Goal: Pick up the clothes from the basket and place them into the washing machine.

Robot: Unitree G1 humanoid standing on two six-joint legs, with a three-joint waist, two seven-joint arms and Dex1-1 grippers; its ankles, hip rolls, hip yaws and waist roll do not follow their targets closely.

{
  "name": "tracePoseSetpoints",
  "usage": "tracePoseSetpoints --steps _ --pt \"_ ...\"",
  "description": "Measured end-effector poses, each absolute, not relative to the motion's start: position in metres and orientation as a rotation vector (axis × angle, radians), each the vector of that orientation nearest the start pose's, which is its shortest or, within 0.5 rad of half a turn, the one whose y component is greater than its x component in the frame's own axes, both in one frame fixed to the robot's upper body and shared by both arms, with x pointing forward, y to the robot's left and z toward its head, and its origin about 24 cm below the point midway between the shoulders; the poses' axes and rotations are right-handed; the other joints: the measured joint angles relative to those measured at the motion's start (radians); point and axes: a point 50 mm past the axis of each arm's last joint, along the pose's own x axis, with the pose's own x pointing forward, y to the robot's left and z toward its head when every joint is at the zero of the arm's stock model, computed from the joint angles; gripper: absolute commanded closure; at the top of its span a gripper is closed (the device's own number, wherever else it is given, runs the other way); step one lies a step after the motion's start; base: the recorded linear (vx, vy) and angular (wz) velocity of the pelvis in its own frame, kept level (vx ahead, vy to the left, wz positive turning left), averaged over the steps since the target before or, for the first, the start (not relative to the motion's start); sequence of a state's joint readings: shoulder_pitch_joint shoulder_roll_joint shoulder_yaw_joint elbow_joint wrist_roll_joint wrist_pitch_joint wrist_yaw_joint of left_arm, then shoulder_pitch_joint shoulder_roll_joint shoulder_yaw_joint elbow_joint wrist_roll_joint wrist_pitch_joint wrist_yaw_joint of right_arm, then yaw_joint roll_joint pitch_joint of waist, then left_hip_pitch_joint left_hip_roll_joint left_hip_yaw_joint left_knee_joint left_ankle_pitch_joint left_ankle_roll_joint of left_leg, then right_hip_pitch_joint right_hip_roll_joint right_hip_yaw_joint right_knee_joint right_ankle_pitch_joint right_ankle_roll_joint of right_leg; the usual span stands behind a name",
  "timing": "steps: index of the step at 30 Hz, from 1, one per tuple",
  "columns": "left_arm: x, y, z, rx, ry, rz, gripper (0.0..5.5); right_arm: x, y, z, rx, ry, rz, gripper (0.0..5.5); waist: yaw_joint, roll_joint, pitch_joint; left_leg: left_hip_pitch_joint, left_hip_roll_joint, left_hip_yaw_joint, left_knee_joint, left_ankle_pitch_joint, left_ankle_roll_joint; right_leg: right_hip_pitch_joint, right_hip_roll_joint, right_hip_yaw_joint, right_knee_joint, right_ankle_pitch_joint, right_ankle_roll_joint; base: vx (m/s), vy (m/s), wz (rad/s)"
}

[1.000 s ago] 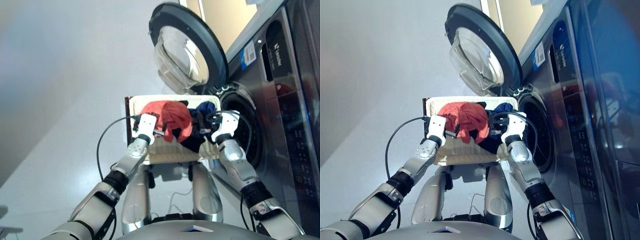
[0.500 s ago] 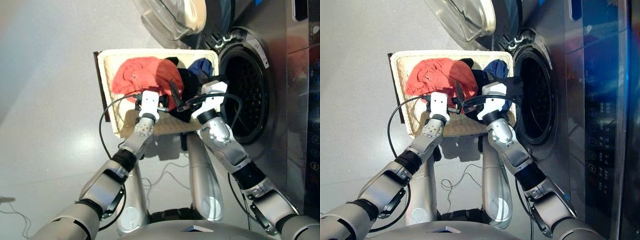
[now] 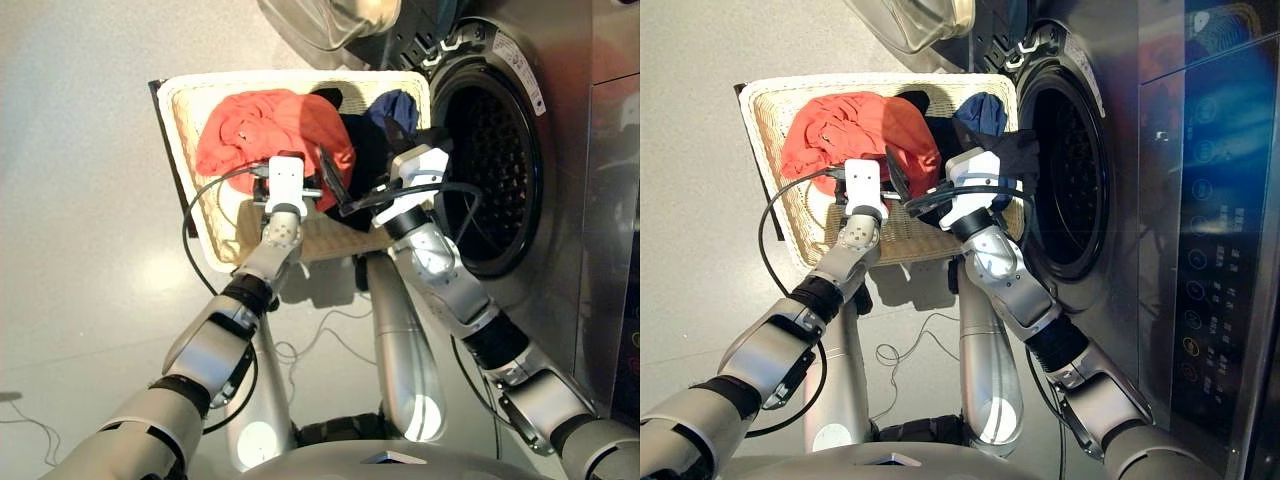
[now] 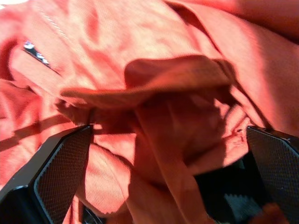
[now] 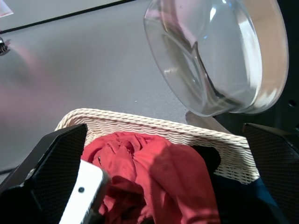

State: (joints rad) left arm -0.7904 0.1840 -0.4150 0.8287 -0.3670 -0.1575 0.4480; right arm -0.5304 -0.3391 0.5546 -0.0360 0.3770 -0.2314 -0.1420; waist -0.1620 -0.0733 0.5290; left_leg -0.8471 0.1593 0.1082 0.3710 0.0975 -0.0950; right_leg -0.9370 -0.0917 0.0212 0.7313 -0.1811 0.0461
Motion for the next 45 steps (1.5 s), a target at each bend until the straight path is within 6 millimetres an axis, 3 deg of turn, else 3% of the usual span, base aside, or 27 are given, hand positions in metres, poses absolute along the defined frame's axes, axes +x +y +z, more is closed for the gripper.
tracePoseSetpoints --steps 16,25,44,45 --pt "0.382 0.122 0.109 0.087 -0.109 0.221 0.0 0.287 -0.058 0.172 -0.012 -0.568 0.563 0.0 -0.002 -0.001 0.0 -0.001 0.008 0.007 0.0 -0.004 -0.004 -0.011 0.01 0.011 0.0 0.001 -0.002 0.0 0.0 0.0" --pt "0.392 0.132 0.137 0.082 -0.18 0.284 0.0 0.284 -0.057 0.173 -0.013 -0.574 0.59 0.0 -0.006 -0.004 -0.001 -0.036 0.012 0.007 0.018 -0.008 -0.003 -0.037 0.012 0.012 0.001 0.005 -0.002 0.0 0.0 0.0" --pt "0.399 0.139 0.162 0.067 -0.236 0.295 0.0 0.279 -0.057 0.18 0.004 -0.596 0.626 0.0 -0.009 -0.019 -0.002 -0.07 0.011 0.009 0.039 -0.014 -0.002 -0.069 0.013 0.021 0.006 0.01 0.003 0.0 0.0 0.0" --pt "0.399 0.139 0.162 0.067 -0.237 0.296 0.41 0.279 -0.057 0.18 0.004 -0.596 0.626 0.0 -0.009 -0.019 -0.003 -0.07 0.011 0.009 0.039 -0.015 0.0 -0.069 0.013 0.021 0.006 0.01 0.003 0.0 0.0 0.0"
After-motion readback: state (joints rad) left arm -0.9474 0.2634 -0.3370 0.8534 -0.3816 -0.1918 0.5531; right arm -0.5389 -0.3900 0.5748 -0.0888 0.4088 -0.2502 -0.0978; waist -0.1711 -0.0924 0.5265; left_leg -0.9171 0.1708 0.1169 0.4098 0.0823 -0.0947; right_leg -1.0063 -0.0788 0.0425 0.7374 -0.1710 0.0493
